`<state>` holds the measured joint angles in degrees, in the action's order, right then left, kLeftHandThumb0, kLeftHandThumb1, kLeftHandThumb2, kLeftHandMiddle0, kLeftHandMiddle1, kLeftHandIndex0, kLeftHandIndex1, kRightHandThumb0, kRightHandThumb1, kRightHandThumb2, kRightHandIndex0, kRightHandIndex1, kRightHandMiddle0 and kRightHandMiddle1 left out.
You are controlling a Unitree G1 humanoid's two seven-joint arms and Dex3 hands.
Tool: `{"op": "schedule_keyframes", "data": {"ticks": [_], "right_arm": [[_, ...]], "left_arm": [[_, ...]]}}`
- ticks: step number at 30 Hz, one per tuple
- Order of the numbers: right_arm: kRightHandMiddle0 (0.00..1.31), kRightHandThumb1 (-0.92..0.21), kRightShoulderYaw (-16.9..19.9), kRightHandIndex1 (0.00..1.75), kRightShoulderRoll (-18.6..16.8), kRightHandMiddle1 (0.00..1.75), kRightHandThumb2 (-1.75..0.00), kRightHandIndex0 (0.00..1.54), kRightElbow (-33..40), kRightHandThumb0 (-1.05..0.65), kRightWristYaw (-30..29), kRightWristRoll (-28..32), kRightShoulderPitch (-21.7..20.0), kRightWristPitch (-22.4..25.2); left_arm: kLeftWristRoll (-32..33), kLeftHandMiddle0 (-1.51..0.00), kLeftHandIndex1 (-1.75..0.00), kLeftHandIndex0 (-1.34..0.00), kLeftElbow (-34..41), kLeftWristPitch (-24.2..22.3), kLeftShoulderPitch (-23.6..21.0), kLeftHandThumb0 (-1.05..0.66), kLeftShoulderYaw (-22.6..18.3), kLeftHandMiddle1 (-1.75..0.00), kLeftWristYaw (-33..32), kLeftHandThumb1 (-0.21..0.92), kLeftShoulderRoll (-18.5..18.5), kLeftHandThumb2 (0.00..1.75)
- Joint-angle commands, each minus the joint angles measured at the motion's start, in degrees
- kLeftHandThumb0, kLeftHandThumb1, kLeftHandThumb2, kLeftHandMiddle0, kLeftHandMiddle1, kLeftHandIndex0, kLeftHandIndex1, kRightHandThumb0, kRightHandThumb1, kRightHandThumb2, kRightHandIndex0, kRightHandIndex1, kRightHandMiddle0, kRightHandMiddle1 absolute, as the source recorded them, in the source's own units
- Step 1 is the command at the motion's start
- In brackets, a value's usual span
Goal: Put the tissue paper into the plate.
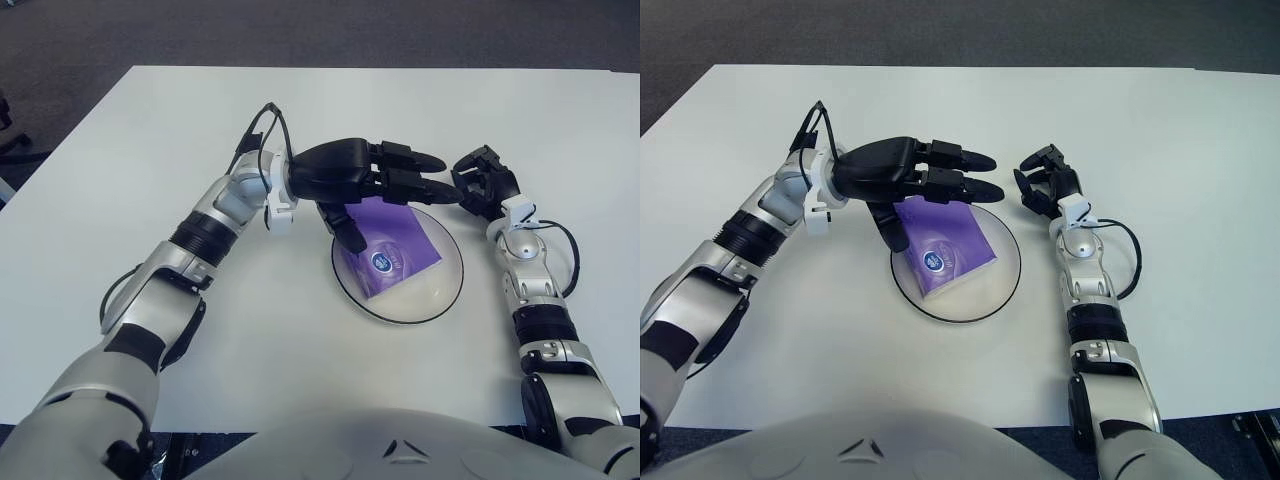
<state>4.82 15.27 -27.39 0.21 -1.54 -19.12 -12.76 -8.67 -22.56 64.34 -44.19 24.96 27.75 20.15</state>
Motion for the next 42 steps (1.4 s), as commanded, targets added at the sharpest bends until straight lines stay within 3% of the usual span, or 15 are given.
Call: {"op": "schedule_keyframes", "data": {"ticks": [1, 13, 17, 22, 25, 28, 34, 42], "right_arm": [[0.33, -0.77, -0.7, 1.75, -1.8, 1.71, -0.68, 0.66, -6.7, -0.38, 0.6, -0.4, 6.3, 0.6], [0.31, -0.8, -0.5, 1.75, -2.1, 1.71, -0.65, 0.63, -6.6, -0.37, 1.4, 0.2, 5.9, 2.5], [0.31, -0.8, -0.4, 1.75, -2.3, 1.7, -0.64, 0.63, -6.1, -0.37, 1.2, 0.2, 5.8, 3.5], [0.31, -0.81, -0.4, 1.75, -2.5, 1.7, -0.63, 0.63, -5.6, -0.37, 0.9, 0.2, 5.8, 4.2], [0.31, -0.81, -0.5, 1.75, -2.7, 1.7, -0.63, 0.64, -4.9, -0.37, 0.6, 0.0, 5.9, 4.6], [0.31, -0.81, -0.6, 1.75, -2.8, 1.71, -0.63, 0.64, -4.1, -0.37, 0.0, -0.3, 6.0, 5.3], [0.31, -0.81, -0.6, 1.75, -2.9, 1.71, -0.63, 0.65, -3.3, -0.37, -0.8, -0.2, 6.1, 5.9], [0.31, -0.81, -0.5, 1.75, -3.0, 1.71, -0.63, 0.65, -2.5, -0.37, -1.4, -0.2, 6.3, 6.2]], "left_arm": [[-1.2, -0.35, 0.0, -0.28, 0.1, 0.5, 1.1, -0.93, -2.2, 0.0, -1.4, 0.92, -0.1, 0.88], [-2.7, -0.36, 0.0, -0.27, -5.6, 2.6, 3.6, -0.95, -10.3, -0.01, -6.6, 0.92, 1.1, 0.92], [0.3, -0.38, 0.0, -0.26, -7.5, 2.0, 3.4, -0.96, -12.0, -0.02, -7.3, 0.92, 0.7, 0.93], [2.9, -0.42, -0.03, -0.32, -5.3, -1.7, 6.6, -0.96, -15.3, -0.03, -10.6, 0.92, -1.9, 0.93], [3.4, -0.5, -0.08, -0.51, 0.1, -6.2, 12.1, -0.94, -18.7, -0.02, -14.3, 0.92, -3.8, 0.92], [-0.5, -0.57, -0.08, -0.56, -1.7, -9.4, 11.9, -0.93, -21.0, -0.02, -16.5, 0.92, -2.3, 0.91], [-4.7, -0.64, -0.03, -0.5, -10.4, -7.6, 9.4, -0.91, -22.6, -0.03, -18.2, 0.92, 2.0, 0.93], [-1.5, -0.72, -0.05, -0.57, -12.1, -9.8, 13.5, -0.87, -23.9, -0.05, -21.6, 0.92, -2.3, 0.99]]}}
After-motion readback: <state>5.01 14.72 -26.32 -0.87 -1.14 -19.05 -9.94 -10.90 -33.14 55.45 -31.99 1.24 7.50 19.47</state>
